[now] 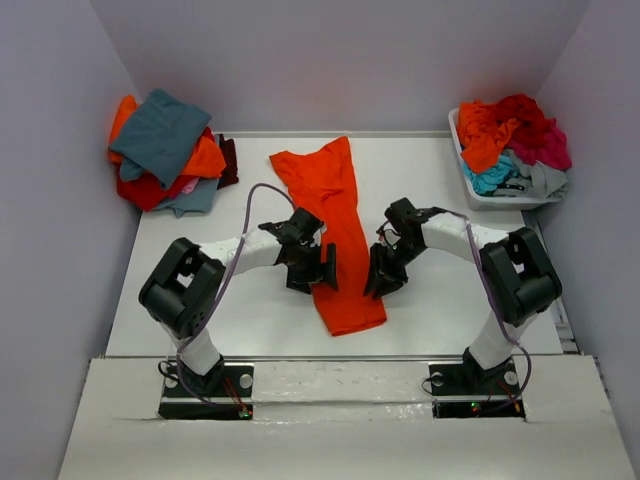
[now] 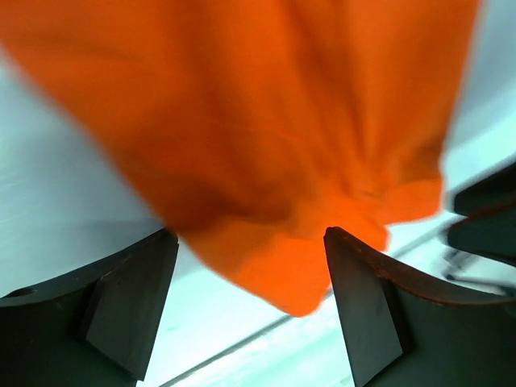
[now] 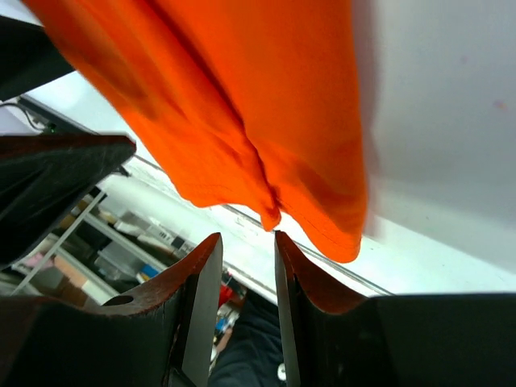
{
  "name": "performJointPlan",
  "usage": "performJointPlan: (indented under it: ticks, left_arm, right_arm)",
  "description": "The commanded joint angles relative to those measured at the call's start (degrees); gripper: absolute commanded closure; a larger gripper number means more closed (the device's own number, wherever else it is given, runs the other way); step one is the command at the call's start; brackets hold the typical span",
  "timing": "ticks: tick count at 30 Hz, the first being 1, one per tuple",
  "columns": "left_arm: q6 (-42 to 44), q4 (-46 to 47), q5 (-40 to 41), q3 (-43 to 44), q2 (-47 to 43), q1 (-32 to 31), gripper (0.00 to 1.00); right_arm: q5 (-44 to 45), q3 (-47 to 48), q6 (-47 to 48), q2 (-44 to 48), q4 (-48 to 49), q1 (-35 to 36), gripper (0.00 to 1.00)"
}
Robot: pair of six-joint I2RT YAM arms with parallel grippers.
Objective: Fold and stack the t-shirts
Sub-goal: Grab the bottom of the folded rectangular tshirt with both arms
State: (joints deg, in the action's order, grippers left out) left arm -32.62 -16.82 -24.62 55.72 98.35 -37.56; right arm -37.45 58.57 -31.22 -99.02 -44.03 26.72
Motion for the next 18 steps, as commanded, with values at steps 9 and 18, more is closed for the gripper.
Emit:
performJointPlan:
  ticks: [9,18]
  left_arm:
    - [2.56,-20.53,28.05,10.78,-3.26,0.91,0.11]
    - [6.08,-22.29,28.41,28.72,7.98,1.53,0.11]
  right_arm:
    - [11.08,18.59,0.46,-6.08,-3.87,0.44,0.62]
    - [15.48,39.85,0.20,-19.88,-9.05,0.44,0.63]
